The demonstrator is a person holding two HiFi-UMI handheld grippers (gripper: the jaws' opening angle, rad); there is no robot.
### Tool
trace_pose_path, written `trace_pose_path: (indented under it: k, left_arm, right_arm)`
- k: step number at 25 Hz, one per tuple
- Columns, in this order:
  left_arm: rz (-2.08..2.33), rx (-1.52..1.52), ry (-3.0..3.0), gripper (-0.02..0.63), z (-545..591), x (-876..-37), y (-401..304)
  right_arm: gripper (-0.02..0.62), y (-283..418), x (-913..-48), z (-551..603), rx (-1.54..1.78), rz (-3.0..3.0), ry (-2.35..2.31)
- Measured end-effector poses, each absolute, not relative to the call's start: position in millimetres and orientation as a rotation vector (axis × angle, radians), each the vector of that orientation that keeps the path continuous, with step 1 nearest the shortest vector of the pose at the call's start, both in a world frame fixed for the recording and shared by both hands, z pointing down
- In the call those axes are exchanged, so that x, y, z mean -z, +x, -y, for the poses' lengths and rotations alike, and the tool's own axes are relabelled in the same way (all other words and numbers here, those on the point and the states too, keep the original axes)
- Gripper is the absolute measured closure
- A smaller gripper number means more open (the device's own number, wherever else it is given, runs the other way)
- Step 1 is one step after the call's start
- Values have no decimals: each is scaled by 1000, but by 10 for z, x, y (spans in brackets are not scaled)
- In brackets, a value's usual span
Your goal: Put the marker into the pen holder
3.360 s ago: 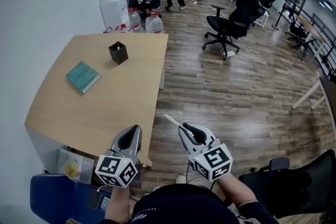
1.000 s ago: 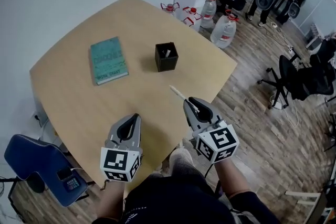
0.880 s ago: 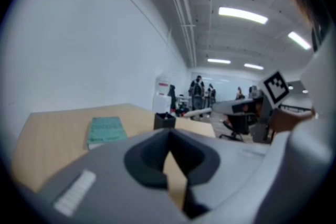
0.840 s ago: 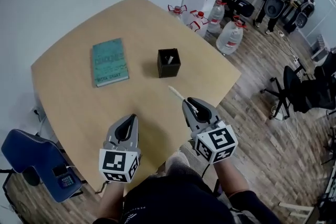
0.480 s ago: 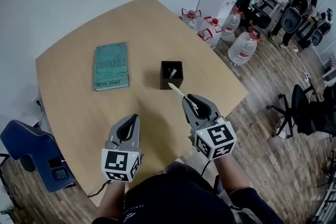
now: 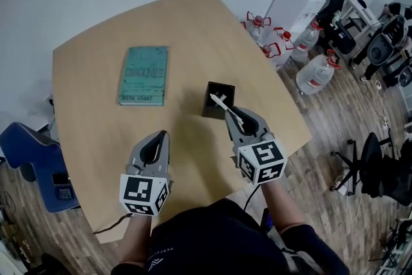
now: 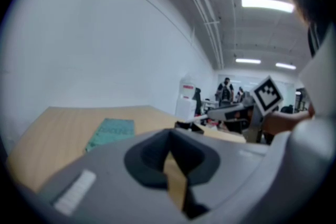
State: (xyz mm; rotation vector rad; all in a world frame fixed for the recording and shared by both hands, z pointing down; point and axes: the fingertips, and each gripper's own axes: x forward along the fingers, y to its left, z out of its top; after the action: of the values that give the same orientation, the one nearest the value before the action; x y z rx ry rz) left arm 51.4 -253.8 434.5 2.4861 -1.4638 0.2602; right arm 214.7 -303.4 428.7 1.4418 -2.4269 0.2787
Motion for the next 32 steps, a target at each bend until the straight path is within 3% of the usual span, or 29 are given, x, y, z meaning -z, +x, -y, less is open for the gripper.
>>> trace_pose_path:
  k: [32]
  left_arm:
    - [1556,-264,2356,601,3009,-4558,443]
  right_arm:
    - [514,2026,-4709,3454,-187,2356,1232]
